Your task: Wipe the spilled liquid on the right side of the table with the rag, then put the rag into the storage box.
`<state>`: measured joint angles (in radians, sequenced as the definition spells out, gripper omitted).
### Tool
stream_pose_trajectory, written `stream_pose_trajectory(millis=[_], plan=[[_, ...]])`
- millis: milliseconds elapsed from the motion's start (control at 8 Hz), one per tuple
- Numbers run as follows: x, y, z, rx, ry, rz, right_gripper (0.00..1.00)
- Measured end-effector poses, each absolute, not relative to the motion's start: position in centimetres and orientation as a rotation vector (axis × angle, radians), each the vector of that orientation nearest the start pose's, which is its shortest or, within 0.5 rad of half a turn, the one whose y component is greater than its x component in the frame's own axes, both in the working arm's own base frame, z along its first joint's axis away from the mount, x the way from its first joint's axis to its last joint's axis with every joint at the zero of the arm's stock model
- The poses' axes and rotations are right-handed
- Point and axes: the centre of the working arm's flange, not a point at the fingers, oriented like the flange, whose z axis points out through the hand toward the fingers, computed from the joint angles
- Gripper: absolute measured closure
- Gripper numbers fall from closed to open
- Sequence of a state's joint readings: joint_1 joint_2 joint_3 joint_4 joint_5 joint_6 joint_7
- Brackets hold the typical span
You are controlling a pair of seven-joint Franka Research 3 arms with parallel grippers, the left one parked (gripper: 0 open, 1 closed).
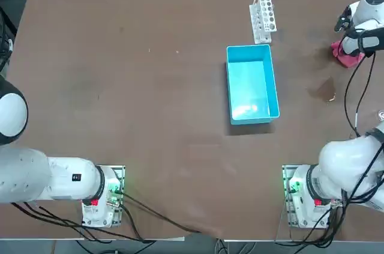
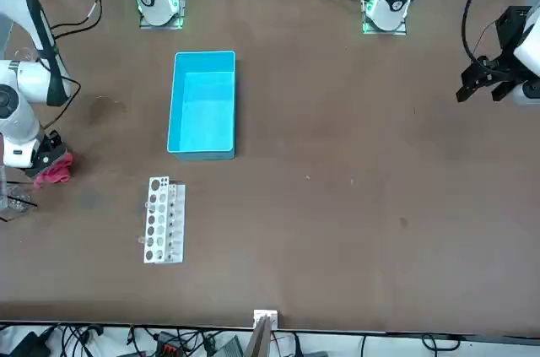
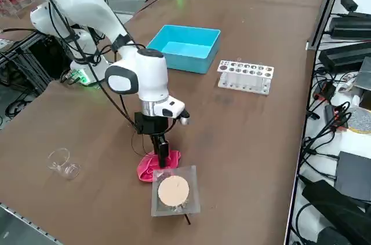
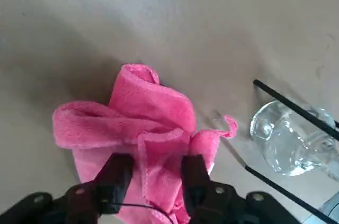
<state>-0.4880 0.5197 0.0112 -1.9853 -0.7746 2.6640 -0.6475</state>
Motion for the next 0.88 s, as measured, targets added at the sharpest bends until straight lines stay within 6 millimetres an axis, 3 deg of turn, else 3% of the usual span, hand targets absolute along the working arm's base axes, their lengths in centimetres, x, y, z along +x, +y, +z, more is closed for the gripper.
stream_pose_trajectory(millis=[250, 375, 500, 875], plan=[[56.05, -26.7, 21.0, -3.249, -1.442, 0.153, 0.69], [56.06, -26.7, 21.01, -3.249, -1.443, 0.152, 0.75], [56.12, -26.71, 21.07, -3.25, -1.442, 0.15, 0.95], [56.52, -26.95, 21.93, -3.271, -1.432, 0.13, 0.98]])
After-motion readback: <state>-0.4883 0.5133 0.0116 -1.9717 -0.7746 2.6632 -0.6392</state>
